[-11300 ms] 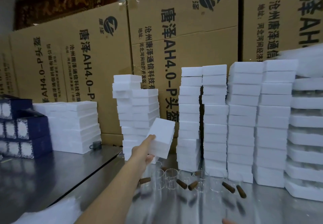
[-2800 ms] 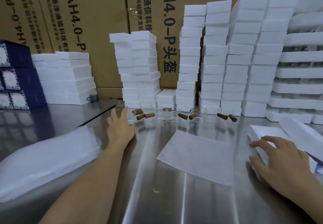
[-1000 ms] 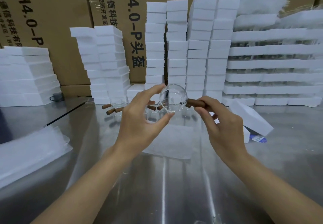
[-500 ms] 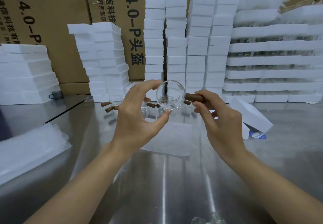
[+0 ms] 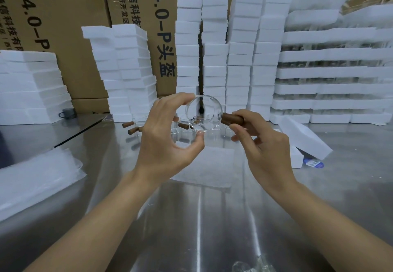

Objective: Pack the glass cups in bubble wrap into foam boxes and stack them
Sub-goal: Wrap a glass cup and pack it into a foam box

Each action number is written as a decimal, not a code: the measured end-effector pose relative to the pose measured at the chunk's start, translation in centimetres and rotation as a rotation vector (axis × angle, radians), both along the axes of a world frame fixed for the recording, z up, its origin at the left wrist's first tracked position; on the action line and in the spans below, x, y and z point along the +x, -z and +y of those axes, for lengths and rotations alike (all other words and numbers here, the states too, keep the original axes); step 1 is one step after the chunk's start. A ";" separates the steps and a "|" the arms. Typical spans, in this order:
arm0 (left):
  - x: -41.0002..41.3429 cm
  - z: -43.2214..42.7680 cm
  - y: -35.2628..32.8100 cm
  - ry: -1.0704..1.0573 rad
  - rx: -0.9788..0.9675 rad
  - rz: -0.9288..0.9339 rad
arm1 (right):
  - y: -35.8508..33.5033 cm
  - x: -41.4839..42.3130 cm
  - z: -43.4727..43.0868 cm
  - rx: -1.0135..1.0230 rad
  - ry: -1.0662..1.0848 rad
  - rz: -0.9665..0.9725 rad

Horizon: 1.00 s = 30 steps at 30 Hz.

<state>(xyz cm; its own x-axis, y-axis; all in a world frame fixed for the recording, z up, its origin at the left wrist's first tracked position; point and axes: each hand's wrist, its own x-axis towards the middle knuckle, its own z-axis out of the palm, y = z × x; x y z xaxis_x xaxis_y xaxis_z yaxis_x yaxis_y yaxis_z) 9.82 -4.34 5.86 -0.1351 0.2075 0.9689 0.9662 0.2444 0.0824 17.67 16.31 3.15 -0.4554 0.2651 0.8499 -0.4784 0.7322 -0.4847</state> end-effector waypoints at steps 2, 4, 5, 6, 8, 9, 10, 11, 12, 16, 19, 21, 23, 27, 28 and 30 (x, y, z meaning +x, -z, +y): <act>0.0 0.0 0.0 -0.001 -0.001 0.002 | 0.0 0.0 -0.1 0.008 0.003 0.004; 0.1 0.0 0.0 -0.004 -0.004 0.001 | -0.1 0.1 -0.1 0.012 0.004 0.007; 0.1 -0.1 0.0 -0.006 -0.004 0.000 | -0.1 0.1 -0.2 0.009 -0.001 0.006; 0.1 -0.1 0.0 -0.009 -0.004 0.001 | -0.1 0.1 -0.2 0.003 -0.010 0.004; 0.2 0.0 -0.1 -0.014 -0.004 -0.004 | -0.2 0.2 -0.4 -0.022 -0.033 -0.001; 0.3 0.0 0.0 -0.012 -0.004 -0.013 | -0.2 0.3 -0.5 -0.038 -0.043 -0.003; 0.5 0.1 0.0 -0.007 -0.001 -0.026 | -0.3 0.4 -0.5 -0.052 -0.050 -0.004; 0.6 0.1 0.0 0.001 0.003 -0.042 | -0.3 0.4 -0.6 -0.067 -0.059 -0.007; 0.7 0.2 0.0 0.013 0.009 -0.062 | -0.3 0.6 -0.8 -0.087 -0.072 -0.014; 0.9 0.1 -0.2 0.069 0.013 -0.121 | -0.7 1.0 -1.6 -0.201 -0.178 -0.088; 0.8 0.0 -0.4 0.063 -0.011 -0.145 | -1.0 1.1 -2.1 -0.348 -0.257 -0.141; 0.7 0.0 -0.3 0.036 -0.016 -0.162 | -1.2 1.0 -2.2 -0.450 -0.316 -0.178; 0.6 0.0 -0.3 0.015 -0.012 -0.175 | -1.5 0.9 -2.2 -0.530 -0.384 -0.221; 0.5 0.1 -0.2 -0.003 0.008 -0.210 | -1.7 1.0 -2.3 -0.578 -0.465 -0.304; 0.5 0.0 -0.3 -0.005 0.013 -0.217 | -1.7 1.0 -2.4 -0.577 -0.471 -0.317; 0.5 0.0 -0.2 -0.009 0.021 -0.230 | -1.7 1.1 -2.6 -0.576 -0.479 -0.331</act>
<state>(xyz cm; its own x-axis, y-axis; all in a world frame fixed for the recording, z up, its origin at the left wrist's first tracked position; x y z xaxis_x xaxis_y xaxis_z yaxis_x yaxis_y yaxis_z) 10.30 -4.31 6.08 -0.3549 0.1851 0.9164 0.9190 0.2490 0.3056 18.81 13.74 4.89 -0.8335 0.3322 0.4416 -0.4424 0.0777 -0.8935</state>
